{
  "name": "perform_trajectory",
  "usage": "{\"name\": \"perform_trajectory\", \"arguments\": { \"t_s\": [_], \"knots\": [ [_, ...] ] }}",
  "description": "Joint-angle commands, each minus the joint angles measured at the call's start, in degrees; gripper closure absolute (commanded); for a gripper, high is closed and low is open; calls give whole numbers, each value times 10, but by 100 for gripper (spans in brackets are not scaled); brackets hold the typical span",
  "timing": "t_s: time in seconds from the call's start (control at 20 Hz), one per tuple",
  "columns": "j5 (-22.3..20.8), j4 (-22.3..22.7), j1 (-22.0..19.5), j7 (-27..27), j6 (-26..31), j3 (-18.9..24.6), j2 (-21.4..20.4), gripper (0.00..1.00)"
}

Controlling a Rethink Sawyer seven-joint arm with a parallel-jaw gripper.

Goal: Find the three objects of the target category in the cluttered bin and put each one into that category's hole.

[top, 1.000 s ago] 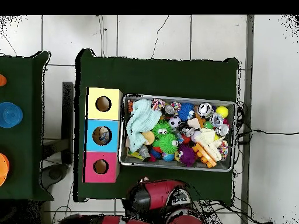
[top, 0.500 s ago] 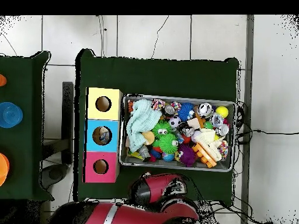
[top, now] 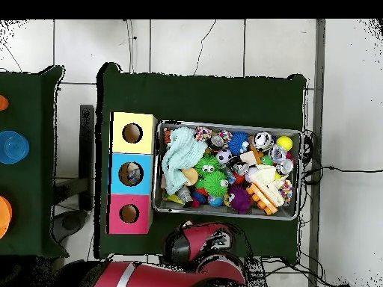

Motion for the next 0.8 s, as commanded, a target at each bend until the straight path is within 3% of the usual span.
{"name": "perform_trajectory", "arguments": {
  "t_s": [0.05, 0.15, 0.4, 0.65, 0.8],
  "knots": [
    [30, -83, -42, 31, -86, 50, 59, 0],
    [25, -59, -47, 32, -89, 54, 37, 0],
    [29, 39, -84, 11, -7, 105, -100, 0],
    [43, 93, -114, 2, 43, 145, -173, 0],
    [60, 121, -95, 16, 61, 143, -212, 0]
  ]
}}
